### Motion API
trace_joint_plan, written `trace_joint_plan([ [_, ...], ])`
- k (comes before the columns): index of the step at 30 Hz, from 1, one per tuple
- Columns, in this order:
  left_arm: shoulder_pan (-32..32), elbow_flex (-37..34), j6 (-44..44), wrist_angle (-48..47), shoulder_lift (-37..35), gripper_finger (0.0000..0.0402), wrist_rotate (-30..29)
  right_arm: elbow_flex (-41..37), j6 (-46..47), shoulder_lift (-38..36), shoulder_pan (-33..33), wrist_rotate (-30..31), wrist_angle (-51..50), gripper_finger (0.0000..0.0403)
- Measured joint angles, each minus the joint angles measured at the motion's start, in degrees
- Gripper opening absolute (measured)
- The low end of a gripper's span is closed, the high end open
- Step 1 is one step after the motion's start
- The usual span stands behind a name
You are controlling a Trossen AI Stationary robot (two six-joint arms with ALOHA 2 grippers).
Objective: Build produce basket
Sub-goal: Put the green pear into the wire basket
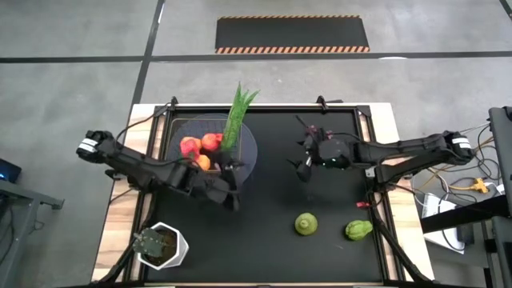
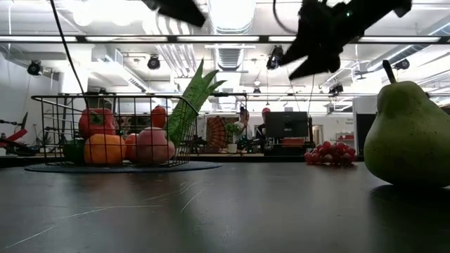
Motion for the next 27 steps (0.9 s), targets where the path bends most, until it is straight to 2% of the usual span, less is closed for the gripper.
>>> trace_joint_plan([
  [4, -2.1, 0.0, 7.5, 7.6, 0.0, 0.0322, 0.1, 2.4, 1.2, 2.0, -0.7, -15.5, -7.1, 0.0365],
  [9, -2.4, 0.0, 11.2, 9.1, 0.0, 0.0322, 0.0, 3.7, -2.7, 2.9, 2.6, -38.4, -12.8, 0.0365],
  [11, -2.4, -0.1, 11.5, 9.1, 0.0, 0.0322, 0.0, 3.3, -3.2, 2.8, 6.2, -42.8, -12.9, 0.0365],
  [14, -2.4, -0.4, 11.5, 9.2, 0.0, 0.0322, 0.0, 3.2, -1.0, 2.6, 11.8, -40.7, -13.4, 0.0365],
  [22, -3.2, -0.9, 11.3, 10.5, 0.0, 0.0322, -0.1, 3.1, 3.5, 3.9, 27.0, -18.9, -17.2, 0.0365],
  [27, -3.5, -0.9, 11.4, 13.3, 0.0, 0.0322, -0.1, 2.0, 4.5, 6.4, 31.5, -13.8, -12.4, 0.0365],
])
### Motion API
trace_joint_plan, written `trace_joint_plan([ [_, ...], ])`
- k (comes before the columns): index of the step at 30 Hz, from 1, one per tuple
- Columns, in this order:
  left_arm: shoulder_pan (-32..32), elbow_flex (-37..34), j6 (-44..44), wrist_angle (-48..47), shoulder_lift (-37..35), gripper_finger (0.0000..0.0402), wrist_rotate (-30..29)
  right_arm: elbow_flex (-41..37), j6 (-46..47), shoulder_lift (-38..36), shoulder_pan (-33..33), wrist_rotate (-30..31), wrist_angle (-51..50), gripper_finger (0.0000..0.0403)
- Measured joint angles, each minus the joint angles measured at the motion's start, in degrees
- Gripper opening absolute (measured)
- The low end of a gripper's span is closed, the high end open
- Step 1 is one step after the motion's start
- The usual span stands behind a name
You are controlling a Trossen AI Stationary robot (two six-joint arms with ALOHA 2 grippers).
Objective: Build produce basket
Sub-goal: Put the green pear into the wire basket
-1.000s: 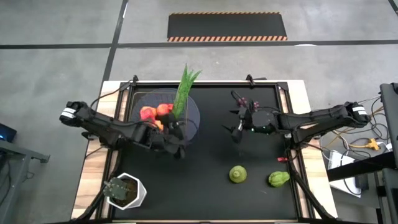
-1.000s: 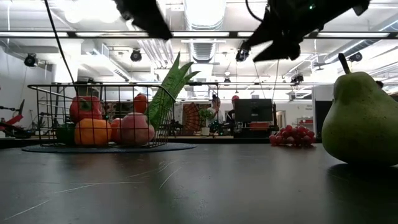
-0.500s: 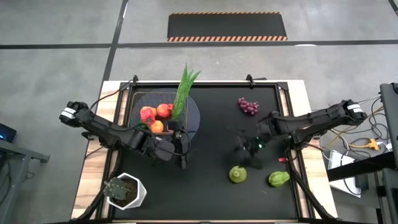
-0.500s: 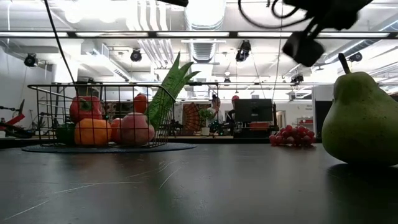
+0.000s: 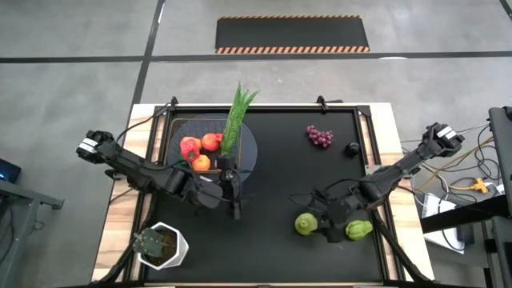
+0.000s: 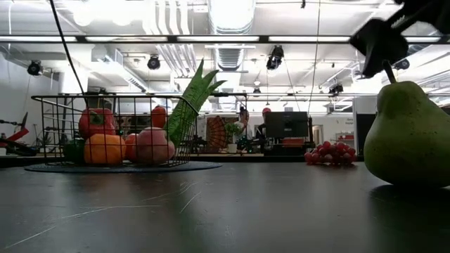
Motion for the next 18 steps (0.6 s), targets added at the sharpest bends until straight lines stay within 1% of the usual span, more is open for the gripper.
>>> trace_joint_plan([
  [6, 0.0, 0.0, 0.0, 1.4, 0.0, 0.0322, 0.0, -3.5, -1.5, 6.8, 0.3, 0.4, 10.0, 0.0360],
  [9, -0.1, -0.1, -0.9, 1.6, 0.0, 0.0322, 0.0, -4.6, -2.3, 10.1, 0.2, 0.4, 12.4, 0.0334],
  [13, -1.0, -0.1, -1.5, 1.6, 0.0, 0.0322, 0.0, -4.7, -2.4, 11.6, 0.2, 0.3, 15.2, 0.0267],
  [18, -2.1, -0.3, -1.5, 1.6, 0.3, 0.0322, 0.0, -4.7, -2.0, 11.6, 0.2, 0.2, 15.4, 0.0154],
])
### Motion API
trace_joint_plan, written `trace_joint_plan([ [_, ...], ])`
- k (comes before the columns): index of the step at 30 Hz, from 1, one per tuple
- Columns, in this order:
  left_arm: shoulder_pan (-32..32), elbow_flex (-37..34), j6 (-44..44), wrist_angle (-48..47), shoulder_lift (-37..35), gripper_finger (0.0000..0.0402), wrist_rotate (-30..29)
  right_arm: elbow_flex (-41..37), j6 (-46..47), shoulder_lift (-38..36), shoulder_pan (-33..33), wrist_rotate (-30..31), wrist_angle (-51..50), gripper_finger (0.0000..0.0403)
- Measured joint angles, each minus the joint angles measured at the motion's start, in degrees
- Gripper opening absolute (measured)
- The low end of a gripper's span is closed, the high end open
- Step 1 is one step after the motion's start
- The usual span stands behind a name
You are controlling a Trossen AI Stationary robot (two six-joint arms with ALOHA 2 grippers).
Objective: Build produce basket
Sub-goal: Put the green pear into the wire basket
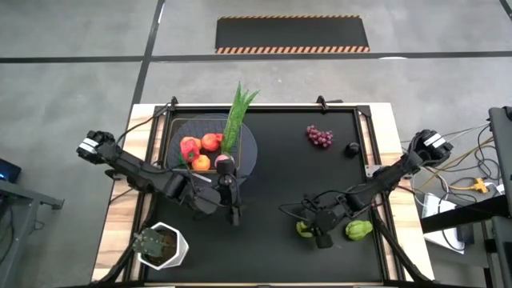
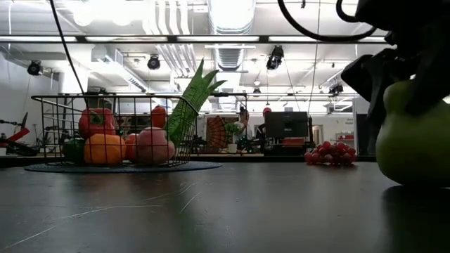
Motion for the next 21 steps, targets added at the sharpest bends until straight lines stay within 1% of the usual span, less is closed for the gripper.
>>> trace_joint_plan([
  [2, -0.7, -0.1, 0.6, -0.3, 0.0, 0.0322, -1.2, 0.0, 0.0, -0.4, 0.0, 0.0, -0.2, 0.0117],
  [5, -1.8, -0.1, 2.2, -0.1, -0.5, 0.0322, -4.0, 0.0, -0.5, -1.7, 0.0, 0.0, -0.3, 0.0116],
  [7, -2.4, -0.6, 2.9, 0.5, -1.1, 0.0322, -4.6, 0.4, -1.0, -2.7, -0.4, 0.0, -0.4, 0.0116],
  [10, -2.8, -3.2, 5.7, 4.9, -1.9, 0.0322, -4.7, 2.2, -2.2, -4.2, -1.7, 0.5, -0.3, 0.0116],
  [12, -2.8, -6.0, 8.5, 7.9, -3.3, 0.0322, -4.9, 3.8, -4.1, -4.9, -2.8, 2.4, -0.1, 0.0116],
  [15, -2.9, -10.6, 12.3, 16.4, -6.7, 0.0322, -7.1, 6.4, -9.0, -5.3, -5.3, 5.8, -0.2, 0.0116],
  [17, -3.1, -14.1, 15.4, 24.3, -9.1, 0.0322, -7.9, 8.0, -13.2, -5.3, -7.6, 7.4, 0.6, 0.0116],
  [18, -3.1, -16.1, 17.3, 27.8, -10.3, 0.0322, -8.0, 8.4, -15.4, -5.3, -8.9, 7.8, 2.1, 0.0116],
  [21, -3.2, -21.6, 21.8, 37.9, -13.6, 0.0322, -8.1, 9.4, -21.1, -4.3, -13.4, 7.5, 10.7, 0.0116],
])
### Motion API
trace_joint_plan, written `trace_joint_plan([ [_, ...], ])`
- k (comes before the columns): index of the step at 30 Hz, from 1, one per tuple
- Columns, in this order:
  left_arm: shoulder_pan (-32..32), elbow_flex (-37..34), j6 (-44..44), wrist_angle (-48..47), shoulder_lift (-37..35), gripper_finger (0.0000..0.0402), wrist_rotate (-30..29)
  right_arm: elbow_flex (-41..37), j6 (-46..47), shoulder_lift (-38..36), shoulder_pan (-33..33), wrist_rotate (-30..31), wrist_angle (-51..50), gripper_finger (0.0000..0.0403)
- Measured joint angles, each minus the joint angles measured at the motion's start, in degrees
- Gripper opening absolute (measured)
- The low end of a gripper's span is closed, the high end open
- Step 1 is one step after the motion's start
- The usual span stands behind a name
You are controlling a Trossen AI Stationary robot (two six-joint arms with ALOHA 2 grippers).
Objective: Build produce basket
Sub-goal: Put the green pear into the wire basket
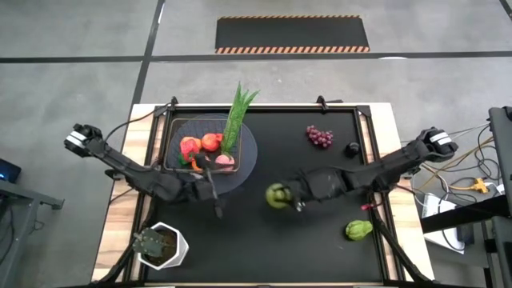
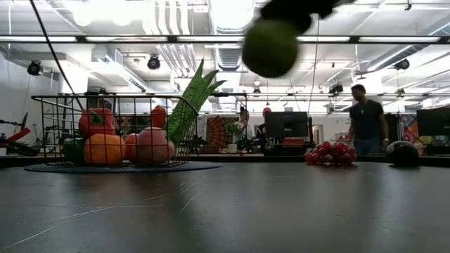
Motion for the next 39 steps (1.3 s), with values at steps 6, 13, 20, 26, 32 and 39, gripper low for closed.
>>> trace_joint_plan([
  [6, 0.0, -6.0, 9.2, 14.3, -7.4, 0.0322, -2.9, 4.2, -5.0, 5.9, -10.4, 0.0, 13.1, 0.0116],
  [13, -0.2, -12.2, 9.8, 15.7, -16.5, 0.0322, -3.0, 16.5, -1.2, 18.0, -19.3, -0.5, 18.0, 0.0116],
  [20, -0.2, -15.6, 10.1, 15.9, -22.3, 0.0322, -2.8, 31.6, 1.7, 31.6, -23.0, -4.9, 15.9, 0.0116],
  [26, -0.2, -16.7, 10.1, 15.9, -24.6, 0.0322, -2.7, 40.7, 1.8, 39.9, -24.5, -4.9, 13.9, 0.0118],
  [32, -0.2, -16.8, 10.1, 15.8, -24.0, 0.0322, -2.7, 46.6, 2.5, 45.5, -24.7, -5.1, 13.1, 0.0118],
  [39, -0.2, -16.6, 10.1, 15.9, -23.8, 0.0322, -2.6, 52.2, 4.7, 51.0, -24.8, -9.6, 12.0, 0.0119],
])
